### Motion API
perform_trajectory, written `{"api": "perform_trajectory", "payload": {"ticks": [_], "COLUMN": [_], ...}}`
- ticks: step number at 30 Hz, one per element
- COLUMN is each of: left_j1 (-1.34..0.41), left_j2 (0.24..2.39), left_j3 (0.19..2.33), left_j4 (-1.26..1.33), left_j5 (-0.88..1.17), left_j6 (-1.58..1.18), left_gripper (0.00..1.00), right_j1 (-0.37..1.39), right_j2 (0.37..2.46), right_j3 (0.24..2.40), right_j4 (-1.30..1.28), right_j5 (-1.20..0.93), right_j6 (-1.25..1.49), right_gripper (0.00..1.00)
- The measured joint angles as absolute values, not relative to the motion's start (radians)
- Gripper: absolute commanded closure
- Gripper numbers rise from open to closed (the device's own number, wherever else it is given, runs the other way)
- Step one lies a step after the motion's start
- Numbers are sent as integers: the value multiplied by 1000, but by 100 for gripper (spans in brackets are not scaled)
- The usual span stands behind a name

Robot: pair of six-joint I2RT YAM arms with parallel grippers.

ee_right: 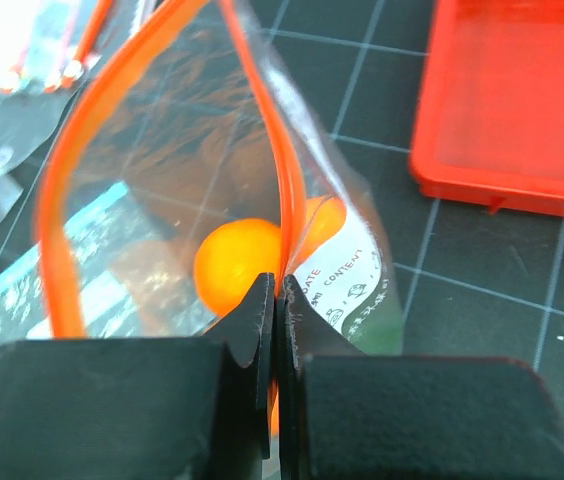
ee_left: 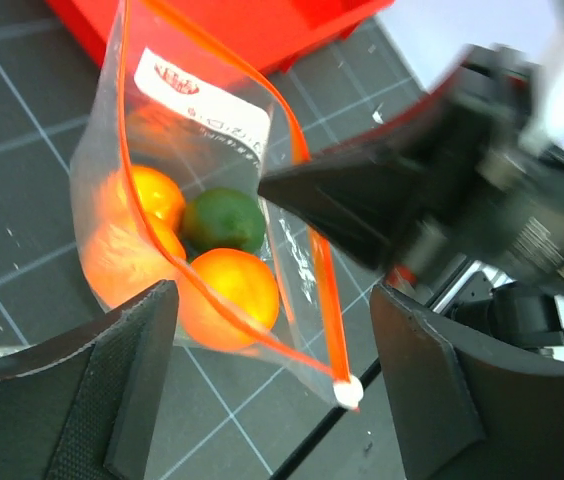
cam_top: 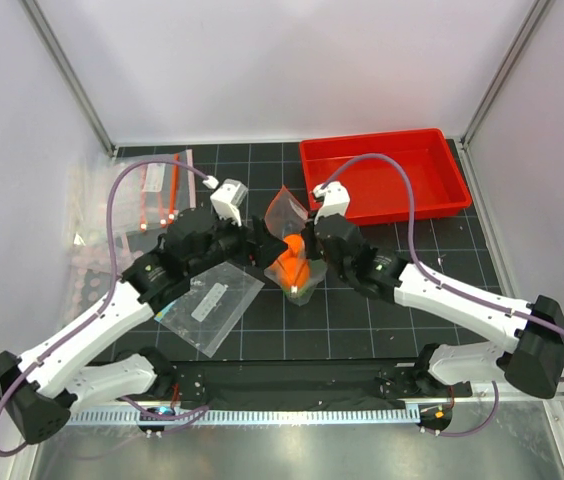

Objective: Place the food in the zip-top bag and seal the zipper
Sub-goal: Zip the zipper food storage bag at the center of the board.

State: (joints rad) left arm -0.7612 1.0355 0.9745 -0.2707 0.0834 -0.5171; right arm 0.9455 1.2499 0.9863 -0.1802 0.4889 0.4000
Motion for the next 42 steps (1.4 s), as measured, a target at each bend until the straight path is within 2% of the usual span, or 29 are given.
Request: {"api": "perform_trajectory", "payload": {"ticks": [8, 13, 19, 28, 31, 35, 41, 42], "left_j1": [-818, -886, -971, -1235, -1321, -1340, -1340, -1340], "left_j2": [889, 817, 803, 941, 1042, 1148, 1217, 1225], "left_j3": [902, 738, 549, 498, 501, 533, 562, 565], "left_j4": [-197, -81, 6, 274, 344, 387, 482, 494], "left_j5": [66, 47, -75, -385, -489, -598, -738, -756], "left_j6": [-435, -422, -403, -269, -199, -140, -91, -86], "left_gripper": [17, 14, 12, 10, 16, 23, 47, 55], "right_j1": [840, 794, 770, 719, 718, 717, 716, 716], "right_j2": [1250, 1250, 1250, 1250, 1250, 1250, 1250, 1250], "right_j3": [961, 954, 953, 953, 950, 944, 944, 944], "right_j4": [-170, -172, -169, -167, -163, -158, -156, -155], "right_j5": [468, 418, 376, 314, 306, 295, 282, 281], "right_j6": [492, 557, 590, 624, 632, 638, 643, 643], "right_gripper": [99, 99, 99, 99, 99, 99, 99, 99]}}
